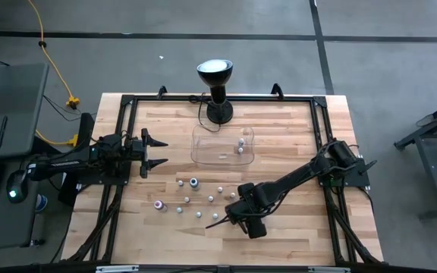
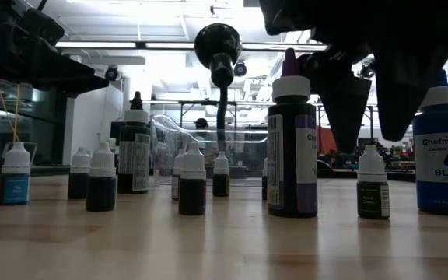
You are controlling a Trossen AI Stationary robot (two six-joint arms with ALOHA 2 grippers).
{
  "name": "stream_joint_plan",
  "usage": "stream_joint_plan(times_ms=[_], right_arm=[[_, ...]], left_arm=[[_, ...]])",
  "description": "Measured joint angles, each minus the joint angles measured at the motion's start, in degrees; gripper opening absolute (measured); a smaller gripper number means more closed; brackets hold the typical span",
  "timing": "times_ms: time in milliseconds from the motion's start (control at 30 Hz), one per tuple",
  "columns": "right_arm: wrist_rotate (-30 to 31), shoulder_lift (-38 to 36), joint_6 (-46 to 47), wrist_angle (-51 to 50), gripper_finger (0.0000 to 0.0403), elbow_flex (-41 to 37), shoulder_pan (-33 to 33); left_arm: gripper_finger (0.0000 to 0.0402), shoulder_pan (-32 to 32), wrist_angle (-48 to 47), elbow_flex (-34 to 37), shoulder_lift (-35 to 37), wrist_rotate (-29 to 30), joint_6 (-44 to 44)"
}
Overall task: Pick & Place food coloring
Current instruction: Put the dark green food coloring bottle into the transparent bin
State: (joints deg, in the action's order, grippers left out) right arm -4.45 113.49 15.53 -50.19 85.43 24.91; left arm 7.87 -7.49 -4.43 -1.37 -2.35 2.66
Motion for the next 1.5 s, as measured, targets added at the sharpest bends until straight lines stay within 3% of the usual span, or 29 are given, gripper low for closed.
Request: stream_joint_plan(times_ms=[667, 1500], right_arm=[[-1.5, 0.3, 5.1, 5.6, 0.0201, -3.9, 0.0], [-1.8, 0.2, 5.1, 5.7, 0.0096, -3.9, 0.0]], left_arm=[[0.0278, 0.0, 0.0, 0.0, 0.0, 0.0, 0.0], [0.0278, 0.0, 0.0, 0.0, 0.0, 0.0, 0.0]])
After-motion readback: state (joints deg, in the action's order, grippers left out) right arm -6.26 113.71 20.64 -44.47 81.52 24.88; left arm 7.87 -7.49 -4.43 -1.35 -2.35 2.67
